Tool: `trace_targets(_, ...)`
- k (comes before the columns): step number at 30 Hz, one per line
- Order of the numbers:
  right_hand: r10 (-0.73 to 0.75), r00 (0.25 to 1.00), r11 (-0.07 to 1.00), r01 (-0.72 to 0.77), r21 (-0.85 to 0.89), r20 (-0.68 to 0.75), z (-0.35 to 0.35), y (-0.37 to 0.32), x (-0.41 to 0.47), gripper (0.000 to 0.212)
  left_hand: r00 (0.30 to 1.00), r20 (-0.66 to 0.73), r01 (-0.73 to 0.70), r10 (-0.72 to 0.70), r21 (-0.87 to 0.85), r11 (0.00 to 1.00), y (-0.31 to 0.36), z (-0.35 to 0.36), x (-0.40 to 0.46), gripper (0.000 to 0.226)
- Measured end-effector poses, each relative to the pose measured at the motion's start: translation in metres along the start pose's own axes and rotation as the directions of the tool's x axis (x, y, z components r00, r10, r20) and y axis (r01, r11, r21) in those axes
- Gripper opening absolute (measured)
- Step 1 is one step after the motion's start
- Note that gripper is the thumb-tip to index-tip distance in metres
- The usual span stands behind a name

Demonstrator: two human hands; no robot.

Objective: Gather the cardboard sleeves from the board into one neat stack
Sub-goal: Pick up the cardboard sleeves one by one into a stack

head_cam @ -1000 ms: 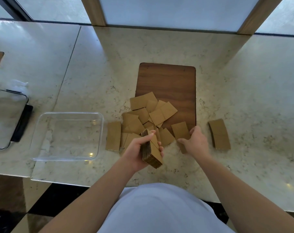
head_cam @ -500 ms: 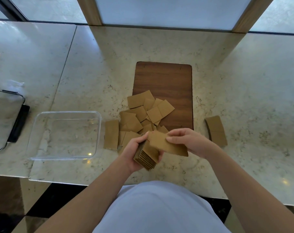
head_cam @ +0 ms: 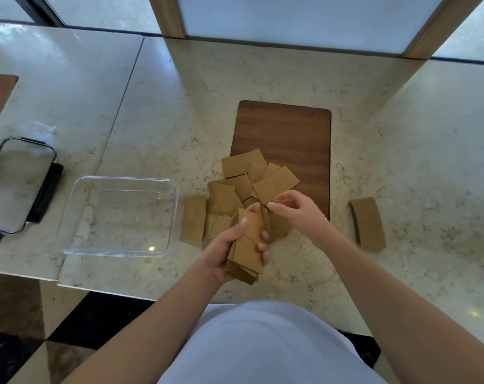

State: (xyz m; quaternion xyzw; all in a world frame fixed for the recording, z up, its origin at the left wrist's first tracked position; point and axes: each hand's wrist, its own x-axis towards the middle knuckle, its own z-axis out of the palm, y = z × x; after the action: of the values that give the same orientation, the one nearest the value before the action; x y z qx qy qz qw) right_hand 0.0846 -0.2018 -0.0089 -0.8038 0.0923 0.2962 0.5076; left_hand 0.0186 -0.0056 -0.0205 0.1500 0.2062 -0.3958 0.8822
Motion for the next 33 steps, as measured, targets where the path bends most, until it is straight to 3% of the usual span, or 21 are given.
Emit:
trace_targets(2, -0.015, 0.980, 0.977, -0.028, -0.210, -0.198, 0.012, 0.008, 0.010, 0.042, 0.998, -0.033, -0.058, 0.058, -0.007, 0.998, 0.004, -0.010, -0.009, 0.044)
trace_targets(4, -0.126, 0.983, 0.875, 0.047, -0.481, -0.135, 0.031, 0.009, 0.019, 0.058, 0.989, -0.105, -0.099, 0.099, 0.006, 0.995, 0.006, -0.021, -0.019, 0.042)
trace_targets(6, -0.208, 0.978, 0.701, 0.139, -0.699, -0.014, 0.051, 0.005, 0.026, 0.074, 0.969, -0.207, -0.137, 0.133, -0.002, 0.991, 0.006, -0.033, -0.029, 0.043)
trace_targets(9, -0.235, 0.972, 0.552, 0.148, -0.820, 0.017, 0.066, 0.000, 0.037, 0.073, 0.950, -0.263, -0.189, 0.169, -0.052, 0.981, 0.005, -0.047, -0.046, 0.044)
trace_targets(12, -0.247, 0.969, 0.522, 0.141, -0.841, 0.009, 0.068, -0.002, 0.041, 0.060, 0.948, -0.276, -0.185, 0.161, -0.065, 0.981, 0.004, -0.051, -0.055, 0.059)
trace_targets(14, -0.166, 0.986, 0.596, 0.110, -0.796, 0.012, 0.062, -0.004, 0.042, 0.050, 0.942, -0.305, -0.169, 0.142, -0.063, 0.984, 0.004, -0.050, -0.054, 0.064)
trace_targets(17, 0.102, 0.995, 0.828, -0.078, -0.556, 0.012, 0.042, -0.004, 0.036, 0.039, 0.938, -0.328, -0.133, 0.114, -0.037, 0.990, 0.007, -0.044, -0.049, 0.050)
trace_targets(21, 0.143, 0.987, 0.900, -0.160, -0.405, -0.071, 0.014, 0.000, 0.016, 0.028, 0.942, -0.326, -0.092, 0.082, -0.016, 0.996, 0.007, -0.037, -0.041, 0.038)
trace_targets(23, 0.179, 0.982, 0.961, -0.188, -0.204, -0.062, 0.005, 0.002, 0.002, 0.019, 0.948, -0.310, -0.079, 0.074, -0.003, 0.997, 0.004, -0.031, -0.035, 0.037)
trace_targets(25, 0.190, 0.981, 0.981, -0.190, -0.025, -0.034, 0.000, 0.001, -0.013, 0.009, 0.948, -0.308, -0.069, 0.074, 0.024, 0.997, 0.003, -0.027, -0.030, 0.034)
trace_targets(29, 0.170, 0.985, 0.964, -0.164, 0.208, -0.013, 0.006, -0.001, -0.039, 0.009, 0.947, -0.309, -0.076, 0.092, 0.066, 0.995, 0.003, -0.016, -0.023, 0.028)
trace_targets(33, 0.219, 0.975, 0.909, -0.193, 0.369, -0.027, 0.028, -0.007, -0.058, 0.018, 0.938, -0.308, -0.109, 0.157, 0.168, 0.980, -0.001, -0.004, -0.021, 0.050)
